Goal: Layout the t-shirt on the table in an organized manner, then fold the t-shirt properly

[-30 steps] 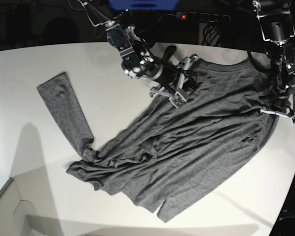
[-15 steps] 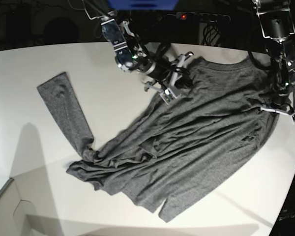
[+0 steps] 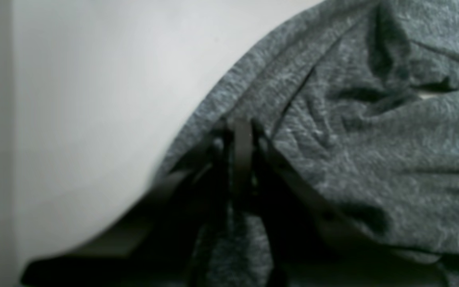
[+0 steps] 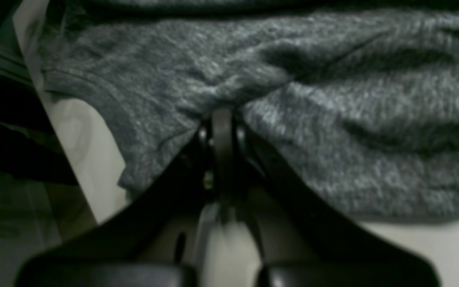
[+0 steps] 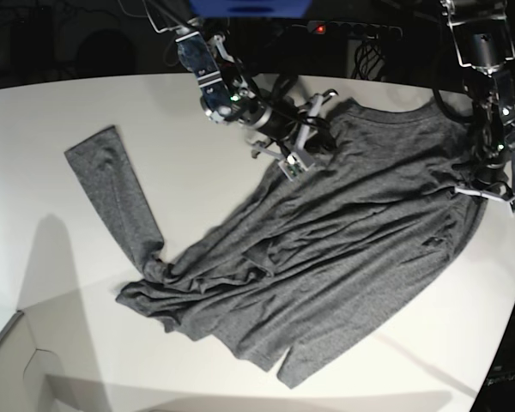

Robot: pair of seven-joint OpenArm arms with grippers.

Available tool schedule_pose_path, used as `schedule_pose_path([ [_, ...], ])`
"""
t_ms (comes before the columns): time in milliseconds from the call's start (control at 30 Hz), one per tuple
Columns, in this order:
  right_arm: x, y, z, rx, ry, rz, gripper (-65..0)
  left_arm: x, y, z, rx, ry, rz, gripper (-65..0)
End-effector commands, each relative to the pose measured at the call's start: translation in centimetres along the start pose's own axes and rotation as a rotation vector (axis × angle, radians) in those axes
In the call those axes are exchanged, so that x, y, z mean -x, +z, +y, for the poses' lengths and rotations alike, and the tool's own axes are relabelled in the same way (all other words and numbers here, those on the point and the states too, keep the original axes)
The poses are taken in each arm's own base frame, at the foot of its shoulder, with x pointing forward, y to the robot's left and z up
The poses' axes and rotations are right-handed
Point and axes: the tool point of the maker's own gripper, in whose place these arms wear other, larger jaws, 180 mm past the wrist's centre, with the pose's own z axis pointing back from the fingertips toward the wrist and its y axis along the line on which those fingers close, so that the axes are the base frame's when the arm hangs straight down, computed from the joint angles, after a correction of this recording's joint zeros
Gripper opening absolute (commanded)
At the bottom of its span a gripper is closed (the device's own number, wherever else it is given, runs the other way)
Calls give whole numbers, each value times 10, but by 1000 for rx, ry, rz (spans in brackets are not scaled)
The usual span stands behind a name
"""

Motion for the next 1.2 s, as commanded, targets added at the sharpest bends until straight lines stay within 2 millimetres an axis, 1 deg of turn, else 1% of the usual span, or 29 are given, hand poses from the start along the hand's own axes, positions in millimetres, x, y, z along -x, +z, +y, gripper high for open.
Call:
schedule_pose_path([
  [0,40,7,-12,57,29,165,-650,-16,0,1,1,-6,-29,-624],
  [233,41,7,-12,58,27,167,-650,-16,0,1,1,-6,-29,-624],
  [300,46,8,-9,55,19,175,-650,-16,0,1,1,-6,-29,-624],
  [433,48,9,-8,54,16,178,-650,-16,0,1,1,-6,-29,-624],
  [1167,50,9,-8,53,14,181,-650,-13,1,3,-1,-8,-23,-624],
])
